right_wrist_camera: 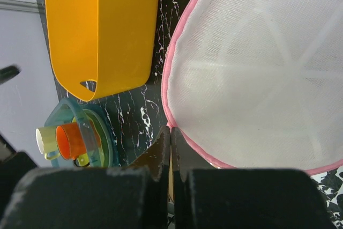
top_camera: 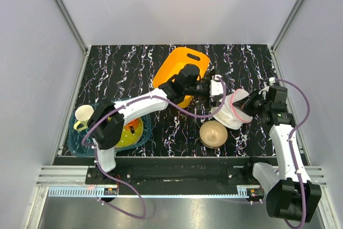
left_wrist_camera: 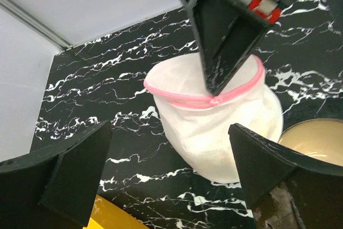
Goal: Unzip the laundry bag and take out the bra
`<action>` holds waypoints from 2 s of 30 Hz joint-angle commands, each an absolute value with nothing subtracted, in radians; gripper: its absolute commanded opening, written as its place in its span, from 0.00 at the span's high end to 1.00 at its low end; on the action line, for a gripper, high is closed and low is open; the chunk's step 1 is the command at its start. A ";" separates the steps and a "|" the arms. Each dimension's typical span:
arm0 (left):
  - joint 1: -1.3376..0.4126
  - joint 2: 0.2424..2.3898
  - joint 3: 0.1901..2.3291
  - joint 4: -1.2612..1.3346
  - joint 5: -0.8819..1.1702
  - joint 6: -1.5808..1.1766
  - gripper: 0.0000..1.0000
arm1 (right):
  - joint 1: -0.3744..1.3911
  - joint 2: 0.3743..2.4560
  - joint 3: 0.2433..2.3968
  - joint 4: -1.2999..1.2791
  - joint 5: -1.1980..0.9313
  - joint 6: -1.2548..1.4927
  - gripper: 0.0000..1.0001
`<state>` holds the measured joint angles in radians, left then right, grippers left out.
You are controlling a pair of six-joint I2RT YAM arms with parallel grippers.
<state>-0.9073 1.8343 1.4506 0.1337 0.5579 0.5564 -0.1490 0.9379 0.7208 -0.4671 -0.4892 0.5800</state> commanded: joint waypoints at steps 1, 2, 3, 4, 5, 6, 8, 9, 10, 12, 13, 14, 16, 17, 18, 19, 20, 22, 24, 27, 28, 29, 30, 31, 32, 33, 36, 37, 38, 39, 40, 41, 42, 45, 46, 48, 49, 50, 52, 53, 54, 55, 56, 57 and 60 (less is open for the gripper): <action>-0.884 1.882 1.568 0.098 0.680 0.675 0.02 | -0.152 0.888 0.716 -0.494 -0.476 0.558 1.00; -0.884 1.897 1.587 0.091 0.678 0.680 0.02 | -0.152 0.887 0.715 -0.503 -0.474 0.555 1.00; -0.884 1.919 1.606 0.077 0.680 0.680 0.03 | -0.152 0.884 0.715 -0.505 -0.474 0.555 1.00; -0.884 1.934 1.635 0.077 0.680 0.677 0.04 | -0.153 0.882 0.715 -0.506 -0.474 0.552 1.00; -0.885 1.946 1.646 0.080 0.678 0.667 0.04 | -0.153 0.882 0.715 -0.505 -0.476 0.552 1.00; -0.887 1.960 1.657 0.089 0.680 0.664 0.08 | -0.152 0.884 0.716 -0.503 -0.479 0.552 1.00; -0.897 1.996 1.677 0.097 0.687 0.657 0.12 | -0.153 0.893 0.719 -0.497 -0.483 0.552 1.00; -0.900 2.008 1.678 0.118 0.686 0.649 0.17 | -0.152 0.896 0.721 -0.497 -0.488 0.552 1.00; -0.903 2.019 1.678 0.127 0.686 0.632 0.20 | -0.152 0.900 0.721 -0.494 -0.492 0.554 1.00; -0.904 2.029 1.686 0.173 0.640 0.510 0.36 | -0.152 0.902 0.729 -0.492 -0.494 0.552 1.00; -0.899 2.032 1.693 0.179 0.614 0.439 0.39 | -0.153 0.899 0.729 -0.492 -0.494 0.552 1.00; -0.882 2.036 1.716 0.173 0.614 0.294 0.40 | -0.153 0.897 0.732 -0.494 -0.495 0.554 1.00; -0.844 2.036 1.723 0.181 0.650 0.130 0.47 | -0.152 0.890 0.735 -0.497 -0.494 0.552 1.00; -0.839 2.036 1.723 0.186 0.629 -0.035 0.51 | -0.152 0.888 0.735 -0.499 -0.494 0.552 1.00; -0.836 2.040 1.739 0.149 0.620 -0.090 0.52 | -0.152 0.887 0.735 -0.496 -0.495 0.552 1.00; -0.835 2.045 1.765 0.099 0.617 -0.119 0.53 | -0.152 0.887 0.735 -0.497 -0.492 0.551 1.00; -0.834 2.069 1.799 0.030 0.562 -0.173 0.53 | -0.152 0.888 0.733 -0.499 -0.492 0.551 1.00; -0.830 2.104 1.945 -0.190 0.500 -0.251 0.52 | -0.152 0.888 0.730 -0.499 -0.491 0.548 1.00; -0.818 2.149 1.996 -0.277 0.497 -0.421 0.46 | -0.152 0.888 0.724 -0.497 -0.488 0.546 1.00; -0.802 2.148 1.918 -0.157 0.570 -0.671 0.36 | -0.152 0.891 0.721 -0.495 -0.488 0.548 1.00; -0.804 2.143 1.855 -0.120 0.575 -0.725 0.33 | -0.152 0.893 0.719 -0.495 -0.488 0.546 1.00; -0.802 2.143 1.842 -0.088 0.575 -0.815 0.30 | -0.153 0.893 0.721 -0.495 -0.488 0.546 1.00; -0.804 2.152 1.839 -0.084 0.581 -0.840 0.30 | -0.152 0.894 0.721 -0.497 -0.488 0.545 1.00; -0.802 2.158 1.847 -0.092 0.580 -0.874 0.30 | -0.152 0.896 0.724 -0.495 -0.488 0.545 1.00; -0.805 2.163 1.851 -0.100 0.583 -0.882 0.28 | -0.153 0.896 0.726 -0.495 -0.488 0.543 1.00; -0.811 2.175 1.858 -0.106 0.584 -0.891 0.27 | -0.153 0.897 0.726 -0.497 -0.488 0.543 1.00; -0.819 2.204 1.897 -0.169 0.574 -0.902 0.26 | -0.152 0.903 0.729 -0.494 -0.488 0.538 1.00; -0.821 2.220 1.894 -0.163 0.595 -0.928 0.26 | -0.152 0.902 0.729 -0.494 -0.488 0.538 1.00; -0.819 2.223 1.872 -0.117 0.607 -0.945 0.26 | -0.152 0.905 0.727 -0.494 -0.488 0.540 1.00; -0.819 2.224 1.862 -0.095 0.612 -0.960 0.26 | -0.153 0.900 0.727 -0.494 -0.488 0.540 1.00; -0.822 2.226 1.858 -0.083 0.615 -0.972 0.27 | -0.152 0.900 0.724 -0.494 -0.488 0.540 1.00; -0.824 2.227 1.856 -0.078 0.615 -0.973 0.27 | -0.152 0.896 0.724 -0.495 -0.485 0.540 1.00; -0.827 2.226 1.856 -0.077 0.615 -0.971 0.27 | -0.152 0.899 0.724 -0.499 -0.485 0.540 1.00; -0.833 2.218 1.847 -0.061 0.618 -0.974 0.26 | -0.152 0.903 0.727 -0.502 -0.482 0.537 1.00; -0.833 2.214 1.839 -0.051 0.620 -0.980 0.26 | -0.152 0.905 0.727 -0.503 -0.482 0.538 1.00; -0.834 2.209 1.825 -0.020 0.621 -0.989 0.26 | -0.152 0.907 0.730 -0.503 -0.479 0.537 1.00; -0.836 2.210 1.825 -0.015 0.627 -0.997 0.26 | -0.152 0.910 0.733 -0.500 -0.477 0.537 1.00; -0.839 2.212 1.827 -0.009 0.632 -0.999 0.26 | -0.152 0.910 0.735 -0.502 -0.477 0.535 1.00; -0.845 2.227 1.841 -0.009 0.647 -1.002 0.27 | -0.152 0.913 0.738 -0.503 -0.476 0.538 1.00; -0.847 2.235 1.845 -0.009 0.652 -1.003 0.27 | -0.152 0.913 0.739 -0.503 -0.474 0.537 1.00; -0.851 2.244 1.847 -0.009 0.655 -1.006 0.28 | -0.152 0.913 0.739 -0.506 -0.472 0.537 1.00; -0.853 2.249 1.848 -0.009 0.658 -1.009 0.29 | -0.152 0.911 0.742 -0.508 -0.471 0.537 1.00; -0.856 2.252 1.848 -0.003 0.663 -1.014 0.32 | -0.152 0.911 0.744 -0.508 -0.469 0.537 1.00; -0.864 2.255 1.847 -0.003 0.666 -1.017 0.34 | -0.153 0.913 0.742 -0.506 -0.468 0.538 1.00; -0.871 2.266 1.850 0.023 0.676 -1.034 0.39 | -0.153 0.914 0.742 -0.506 -0.465 0.537 1.00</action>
<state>-0.8501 2.2478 1.8324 -0.0456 0.6281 -0.9970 -0.1490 0.9138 0.7185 -0.5171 -0.4854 0.5537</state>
